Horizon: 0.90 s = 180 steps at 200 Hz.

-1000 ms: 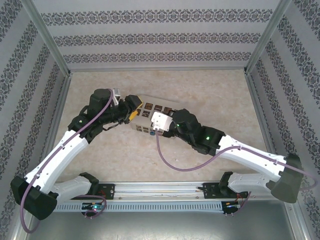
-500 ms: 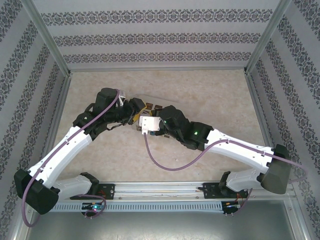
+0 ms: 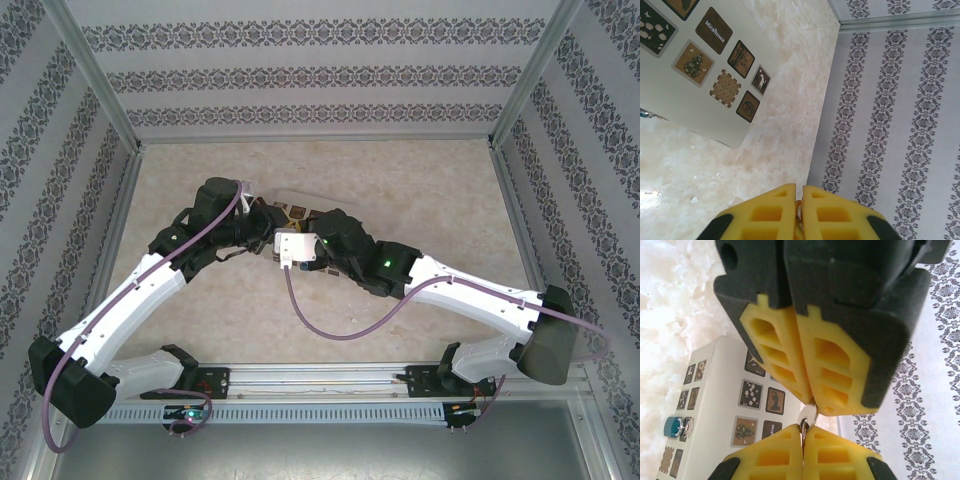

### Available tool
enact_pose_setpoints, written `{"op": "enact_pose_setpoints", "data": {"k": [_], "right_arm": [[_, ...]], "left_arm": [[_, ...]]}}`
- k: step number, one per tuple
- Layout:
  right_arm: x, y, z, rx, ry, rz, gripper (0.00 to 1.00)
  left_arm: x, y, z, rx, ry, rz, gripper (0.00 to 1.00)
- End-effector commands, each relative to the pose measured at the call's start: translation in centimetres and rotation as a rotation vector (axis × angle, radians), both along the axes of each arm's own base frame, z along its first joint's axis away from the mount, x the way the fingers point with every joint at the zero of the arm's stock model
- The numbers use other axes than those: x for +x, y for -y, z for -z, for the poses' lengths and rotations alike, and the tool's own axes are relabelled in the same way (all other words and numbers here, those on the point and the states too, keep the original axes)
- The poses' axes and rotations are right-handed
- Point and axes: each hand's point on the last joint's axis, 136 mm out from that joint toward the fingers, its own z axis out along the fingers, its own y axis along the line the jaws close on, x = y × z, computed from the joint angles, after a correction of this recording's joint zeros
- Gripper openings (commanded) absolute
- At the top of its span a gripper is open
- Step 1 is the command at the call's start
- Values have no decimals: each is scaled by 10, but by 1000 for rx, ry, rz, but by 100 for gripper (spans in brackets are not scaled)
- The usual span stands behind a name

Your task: Unlock the padlock with the key

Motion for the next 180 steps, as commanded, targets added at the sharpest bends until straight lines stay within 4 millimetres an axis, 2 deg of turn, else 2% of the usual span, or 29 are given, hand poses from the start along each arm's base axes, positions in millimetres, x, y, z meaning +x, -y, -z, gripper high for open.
{"op": "enact_pose_setpoints", "data": {"k": [1, 8, 44, 65, 83, 106, 120, 140, 155, 180], "right_arm": [[0, -4, -20, 48, 23, 2, 1], [-2, -4, -21, 56, 14, 5, 5], [-11, 4, -27, 173, -96, 27, 31], [-21, 14, -33, 321, -240, 43, 42], [-25, 23, -40, 510, -409, 73, 49], [-25, 37, -55, 802, -674, 91, 55], [-18, 48, -62, 989, -848, 109, 61], [-10, 61, -68, 1211, -1086, 102, 61], [-14, 61, -70, 1292, -1207, 44, 61], [-23, 55, -69, 1334, -1303, -32, 61]], "left_arm": [[-2, -4, 13, 4, -63, -58, 3], [-1, -5, 13, 11, -54, -60, 0], [8, -15, 8, 75, 72, -78, 0], [13, -18, -2, 109, 203, -62, 0], [13, -14, -19, 120, 393, 15, 0], [5, -9, -43, 107, 623, 104, 0], [1, -9, -50, 115, 697, 141, 0], [-5, -2, -57, 112, 769, 224, 0], [-12, 7, -65, 85, 825, 287, 0], [-21, 19, -78, 27, 897, 378, 0]]}}
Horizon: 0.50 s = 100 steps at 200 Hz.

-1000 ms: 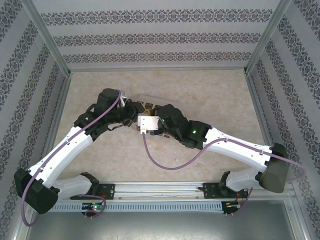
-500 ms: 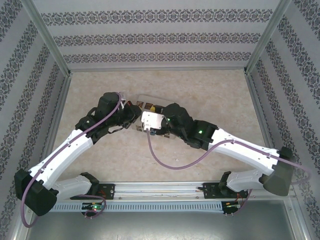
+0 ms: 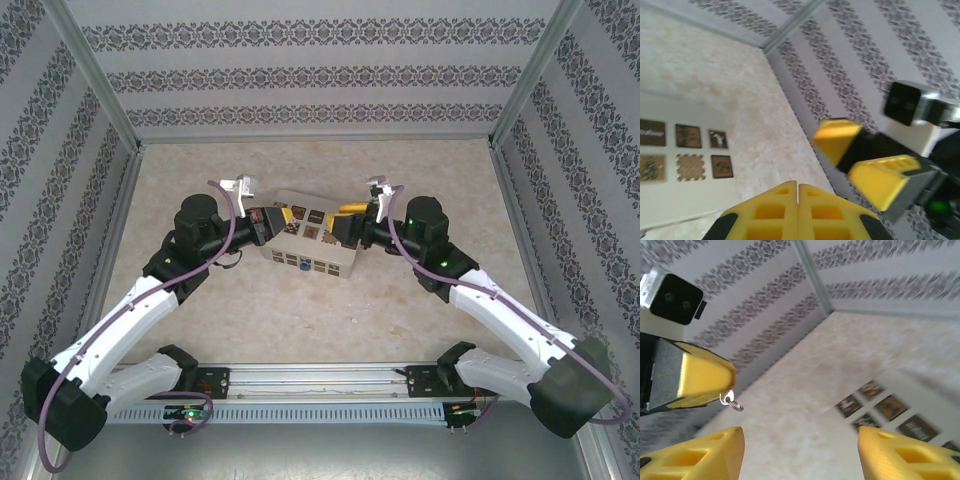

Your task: Unlock the padlock with the key

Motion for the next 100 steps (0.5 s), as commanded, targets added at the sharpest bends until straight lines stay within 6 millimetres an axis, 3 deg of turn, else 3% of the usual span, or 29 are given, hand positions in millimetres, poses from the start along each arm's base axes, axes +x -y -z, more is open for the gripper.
{"op": "enact_pose_setpoints", "data": {"k": [1, 43, 100], "right_arm": [[-28, -15, -39, 259, -89, -185, 61], [-32, -26, -43, 316, -84, -234, 56], [-34, -45, -32, 285, -122, -299, 47]], "left_arm": [[-13, 15, -35, -34, 196, 151, 0], [-15, 24, -36, -14, 218, 219, 0], [-11, 24, -34, -31, 209, 208, 0]]}}
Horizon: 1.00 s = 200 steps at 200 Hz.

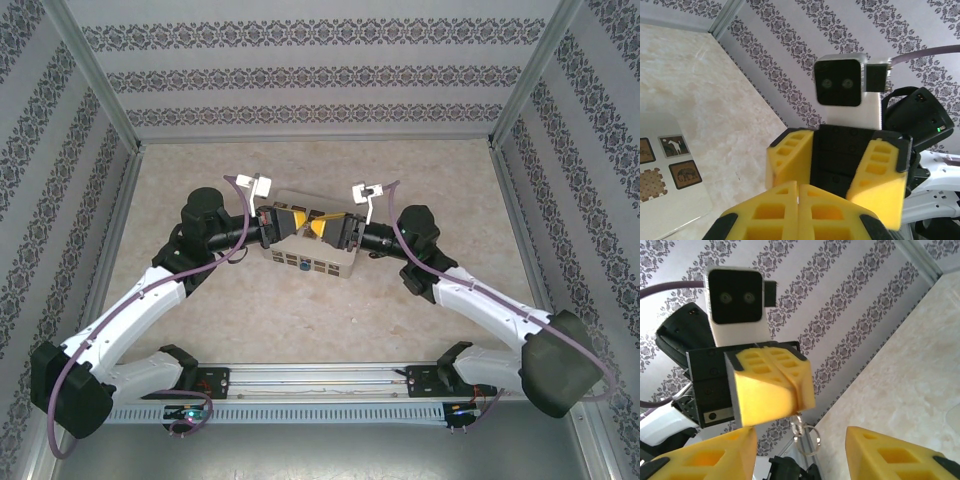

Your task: Unlock the padlock with the key

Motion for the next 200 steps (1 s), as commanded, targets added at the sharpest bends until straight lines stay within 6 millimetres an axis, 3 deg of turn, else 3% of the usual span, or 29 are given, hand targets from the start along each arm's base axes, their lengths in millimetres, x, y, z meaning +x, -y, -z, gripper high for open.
{"op": "enact_pose_setpoints", "data": {"k": [1, 54, 146, 200], "right_arm": [[-9, -9, -19, 41, 47, -63, 47], [-11, -21, -18, 37, 42, -98, 39], [-3, -12, -27, 47, 63, -52, 37], [-4, -13, -24, 40, 56, -56, 18]], "left_arm": [[0, 0, -27, -46, 100, 11, 0], [0, 0, -26, -50, 99, 12, 0], [-4, 0, -25, -33, 103, 25, 0], [-4, -1, -24, -31, 105, 23, 0]]}}
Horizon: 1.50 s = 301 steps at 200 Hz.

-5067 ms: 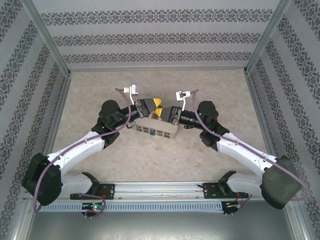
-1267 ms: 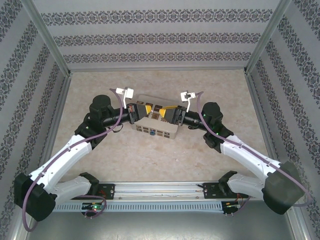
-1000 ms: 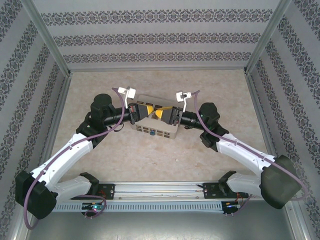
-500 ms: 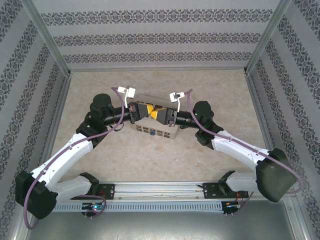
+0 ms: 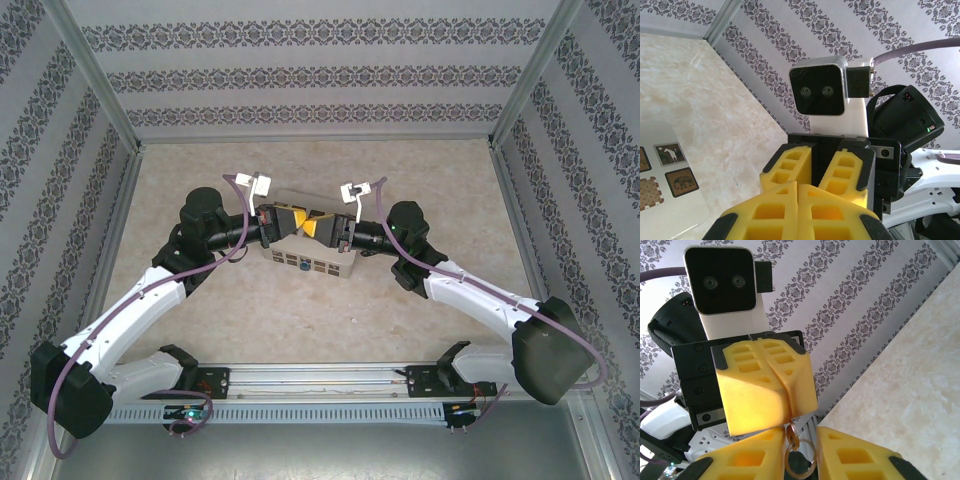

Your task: Unlock the padlock with the key

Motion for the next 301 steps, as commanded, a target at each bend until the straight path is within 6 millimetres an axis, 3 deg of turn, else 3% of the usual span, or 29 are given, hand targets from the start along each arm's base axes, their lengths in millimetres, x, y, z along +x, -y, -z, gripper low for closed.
{"op": "enact_pose_setpoints", "data": {"k": [1, 38, 71, 97, 127, 160, 209, 301], "right_arm": [[-3, 3, -24, 41, 68, 0, 17], [-1, 6, -18, 20, 63, 22, 0], [4, 13, 6, -65, 45, 71, 0], [9, 19, 39, -184, 20, 118, 0], [18, 27, 82, -317, -28, 173, 0], [31, 34, 119, -397, -91, 227, 0], [51, 32, 153, -449, -171, 227, 0], [81, 25, 185, -504, -248, 218, 0]], "left_arm": [[-4, -2, -18, -21, 78, 16, 0], [-3, -4, -18, -20, 84, -4, 0], [2, -17, -16, -8, 97, -89, 39], [7, -31, -8, 32, 97, -181, 59], [10, -49, 18, 130, 67, -282, 65], [7, -66, 68, 245, -5, -349, 69], [-6, -61, 137, 291, -137, -279, 70], [-3, -39, 185, 255, -196, -187, 71]]}}
